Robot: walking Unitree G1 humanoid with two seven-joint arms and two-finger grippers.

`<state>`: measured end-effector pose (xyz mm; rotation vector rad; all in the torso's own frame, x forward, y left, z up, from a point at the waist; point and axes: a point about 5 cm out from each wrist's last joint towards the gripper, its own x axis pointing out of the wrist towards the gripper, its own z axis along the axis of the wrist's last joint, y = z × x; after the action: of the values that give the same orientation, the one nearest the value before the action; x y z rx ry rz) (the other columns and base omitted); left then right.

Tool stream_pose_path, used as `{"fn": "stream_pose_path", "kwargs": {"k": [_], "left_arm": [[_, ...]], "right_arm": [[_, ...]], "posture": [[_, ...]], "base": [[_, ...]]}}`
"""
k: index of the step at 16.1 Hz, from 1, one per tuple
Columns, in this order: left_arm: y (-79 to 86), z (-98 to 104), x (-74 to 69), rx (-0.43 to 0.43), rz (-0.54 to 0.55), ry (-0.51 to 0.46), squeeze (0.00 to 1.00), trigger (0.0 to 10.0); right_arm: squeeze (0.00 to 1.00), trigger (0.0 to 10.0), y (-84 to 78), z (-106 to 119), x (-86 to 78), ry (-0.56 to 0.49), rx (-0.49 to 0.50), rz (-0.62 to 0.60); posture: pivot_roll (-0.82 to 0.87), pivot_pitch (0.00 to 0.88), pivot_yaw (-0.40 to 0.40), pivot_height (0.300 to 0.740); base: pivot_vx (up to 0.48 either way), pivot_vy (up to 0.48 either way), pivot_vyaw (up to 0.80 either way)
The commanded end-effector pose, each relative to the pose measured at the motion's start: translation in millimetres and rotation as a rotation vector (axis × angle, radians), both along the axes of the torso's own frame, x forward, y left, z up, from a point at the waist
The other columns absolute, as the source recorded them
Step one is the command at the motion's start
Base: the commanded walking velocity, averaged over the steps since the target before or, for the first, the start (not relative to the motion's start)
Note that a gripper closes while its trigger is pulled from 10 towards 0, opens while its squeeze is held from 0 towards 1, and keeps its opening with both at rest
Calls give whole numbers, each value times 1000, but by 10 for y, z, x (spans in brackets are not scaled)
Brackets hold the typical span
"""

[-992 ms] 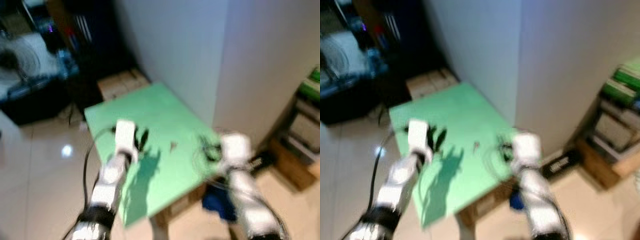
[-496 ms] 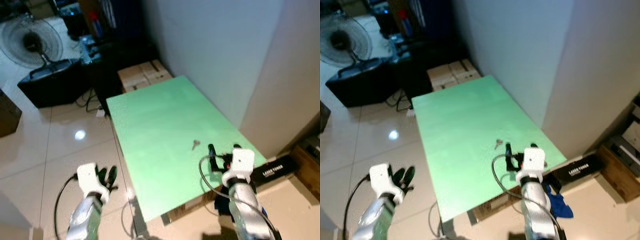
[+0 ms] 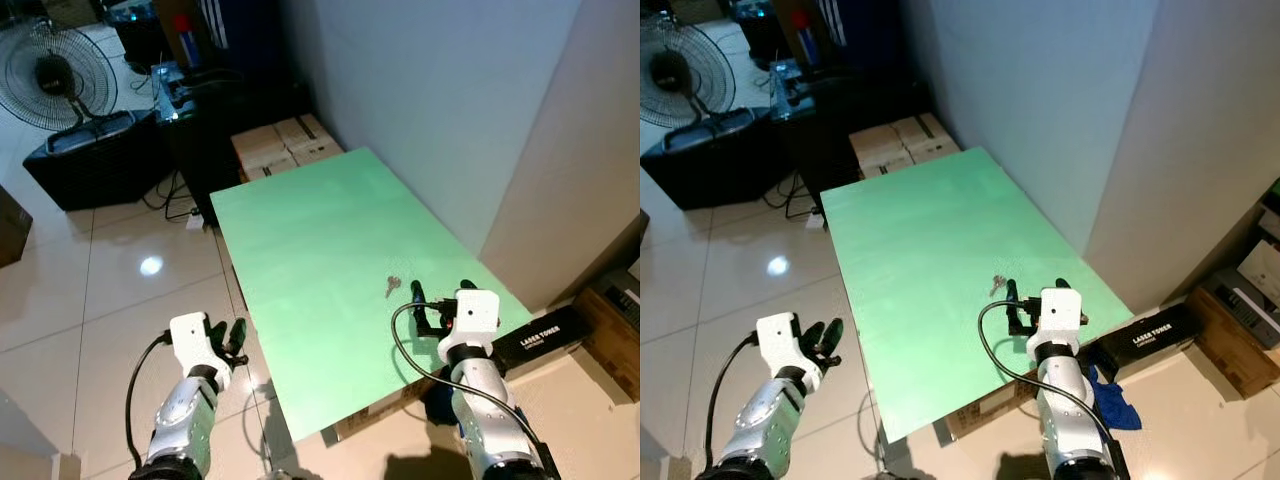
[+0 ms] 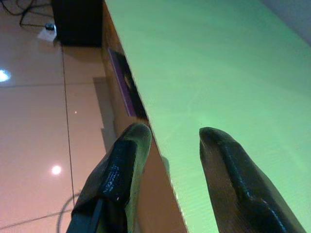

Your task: Hang keys on a hook

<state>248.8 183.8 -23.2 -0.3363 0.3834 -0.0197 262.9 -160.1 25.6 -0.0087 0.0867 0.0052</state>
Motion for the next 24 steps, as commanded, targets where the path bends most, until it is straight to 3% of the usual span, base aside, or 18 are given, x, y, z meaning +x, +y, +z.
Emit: {"fn": "stream_pose_path", "kwargs": {"k": [1,4,6,7,10,11,15,18,20,24], "left_arm": [[57,-30,-24,19,8,21,0,10000],[87,18,9,-5,16,-29,0,10000],[149,304,147,-30,31,-218,0,10000],[218,511,140,-16,24,-324,0,10000],[268,494,71,-20,36,-314,0,10000],[162,421,61,-17,29,-287,0,10000],[64,460,55,-30,12,-268,0,10000],[67,536,155,10,4,-292,0,10000],[78,504,140,22,38,-288,0,10000],[-87,402,67,12,31,-235,0,10000]], "right_arm": [[0,10000,31,-11,-6,-3,-5,12],[0,10000,22,32,-10,-27,0,13],[0,10000,-48,265,-8,-126,0,17],[0,10000,-117,390,-68,-167,-7,17],[0,10000,-111,426,-89,-178,-12,37],[0,10000,-81,373,-63,-162,-15,37],[0,10000,-65,388,-65,-139,-10,40],[0,10000,-72,416,35,-143,-32,62],[0,10000,-100,457,190,-122,-61,117],[0,10000,-162,498,245,-111,-93,141]], "posture": [[-178,0,140,740],[-177,0,133,740],[-169,0,119,740],[-163,0,116,740],[-167,0,111,740],[-166,0,111,740],[-173,0,111,740],[-143,0,57,740],[-120,0,-33,740],[-132,0,-37,740]], "base": [[0,0,0],[0,0,0],[0,0,0],[0,0,0],[0,0,0],[0,0,0],[0,0,0],[0,0,0],[0,0,0],[0,0,0]]}}
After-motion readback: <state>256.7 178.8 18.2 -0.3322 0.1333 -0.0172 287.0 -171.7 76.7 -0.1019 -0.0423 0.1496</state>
